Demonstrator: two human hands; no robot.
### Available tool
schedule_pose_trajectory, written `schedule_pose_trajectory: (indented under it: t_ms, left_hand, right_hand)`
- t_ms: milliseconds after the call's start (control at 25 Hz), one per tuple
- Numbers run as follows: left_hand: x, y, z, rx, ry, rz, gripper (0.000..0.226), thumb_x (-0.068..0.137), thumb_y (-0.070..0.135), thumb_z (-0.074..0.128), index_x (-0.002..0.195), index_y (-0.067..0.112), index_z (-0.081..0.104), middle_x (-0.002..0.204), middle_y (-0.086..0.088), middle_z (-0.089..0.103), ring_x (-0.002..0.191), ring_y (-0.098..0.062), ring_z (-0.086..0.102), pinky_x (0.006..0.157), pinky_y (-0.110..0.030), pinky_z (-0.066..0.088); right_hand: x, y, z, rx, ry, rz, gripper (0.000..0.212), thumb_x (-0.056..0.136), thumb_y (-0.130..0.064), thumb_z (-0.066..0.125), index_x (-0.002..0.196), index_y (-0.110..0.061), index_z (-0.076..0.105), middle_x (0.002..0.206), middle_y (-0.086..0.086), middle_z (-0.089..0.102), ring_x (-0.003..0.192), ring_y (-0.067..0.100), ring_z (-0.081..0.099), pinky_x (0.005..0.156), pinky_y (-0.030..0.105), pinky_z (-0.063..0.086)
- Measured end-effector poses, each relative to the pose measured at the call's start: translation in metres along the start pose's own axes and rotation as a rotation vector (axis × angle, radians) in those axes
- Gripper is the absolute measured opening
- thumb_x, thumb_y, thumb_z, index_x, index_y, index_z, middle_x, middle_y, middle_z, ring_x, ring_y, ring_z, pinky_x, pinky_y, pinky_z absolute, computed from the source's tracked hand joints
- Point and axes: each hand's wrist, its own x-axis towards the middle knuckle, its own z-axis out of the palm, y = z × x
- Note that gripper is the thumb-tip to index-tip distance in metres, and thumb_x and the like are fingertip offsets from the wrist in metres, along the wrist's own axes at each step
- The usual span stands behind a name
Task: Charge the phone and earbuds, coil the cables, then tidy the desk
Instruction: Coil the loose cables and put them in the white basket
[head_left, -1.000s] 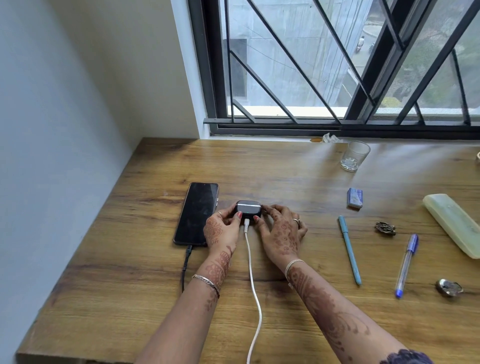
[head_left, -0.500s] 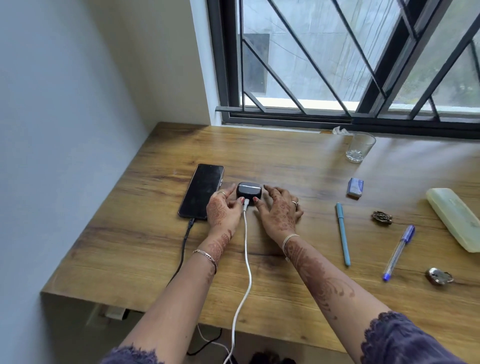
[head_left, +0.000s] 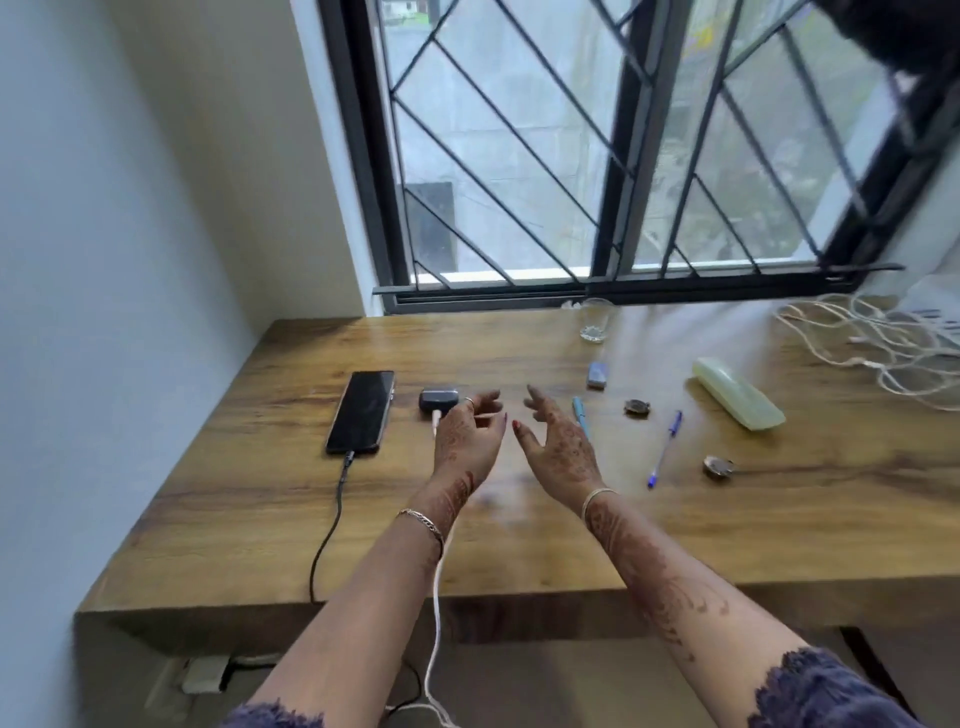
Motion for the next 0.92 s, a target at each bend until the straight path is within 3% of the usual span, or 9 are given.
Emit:
schedule_pose_trajectory:
  t_ms: [160,320,480,640,920]
  left_hand:
    - [-0.042,0.030,0.047,-0.063,-0.144,0.030,0.018,0.092,0.016,0.055,0.100,0.017,0.071,0.092,-0.003,0.075,0.085,-0.016,0.070,0.082,-0.029,0.055]
    - [-0.071,0.080,0.118,-0.123,-0.320,0.074,0.013,0.092,0.017,0.056,0.092,0.020,0.069,0.084,-0.002,0.075,0.068,-0.014,0.067,0.070,-0.028,0.052]
    - [-0.080,0.121,0.195,-0.161,-0.425,0.122,0.015,0.092,0.017,0.056,0.084,0.022,0.067,0.073,0.005,0.071,0.059,-0.012,0.066,0.055,-0.023,0.050]
    - [-0.072,0.155,0.290,-0.196,-0.445,0.092,0.014,0.093,0.015,0.055,0.092,0.017,0.068,0.077,-0.001,0.072,0.059,-0.012,0.064,0.060,-0.024,0.047]
    - [-0.057,0.197,0.433,-0.213,-0.418,-0.019,0.013,0.090,0.014,0.057,0.086,0.022,0.066,0.082,-0.002,0.070,0.065,-0.014,0.061,0.065,-0.028,0.048]
  right_hand:
    - [-0.052,0.023,-0.069,-0.012,0.085,0.118,0.050,0.092,-0.025,0.056,0.141,-0.023,0.045,0.122,-0.005,0.067,0.113,0.012,0.060,0.102,0.033,0.045]
    - [-0.081,0.058,-0.155,0.002,0.217,0.243,0.029,0.090,-0.025,0.058,0.118,-0.025,0.065,0.109,-0.003,0.071,0.096,0.011,0.067,0.093,0.033,0.051]
    - [-0.088,0.100,-0.225,0.000,0.325,0.303,0.018,0.089,-0.028,0.060,0.103,-0.023,0.071,0.101,-0.004,0.072,0.095,0.012,0.065,0.086,0.026,0.050]
    - [-0.076,0.158,-0.294,0.093,0.355,0.302,0.011,0.089,-0.023,0.061,0.094,-0.025,0.071,0.092,-0.006,0.071,0.093,0.012,0.067,0.081,0.024,0.051]
    - [-0.043,0.269,-0.414,0.077,0.334,0.403,0.014,0.094,-0.031,0.052,0.104,-0.029,0.061,0.103,-0.002,0.070,0.100,0.018,0.065,0.091,0.040,0.051]
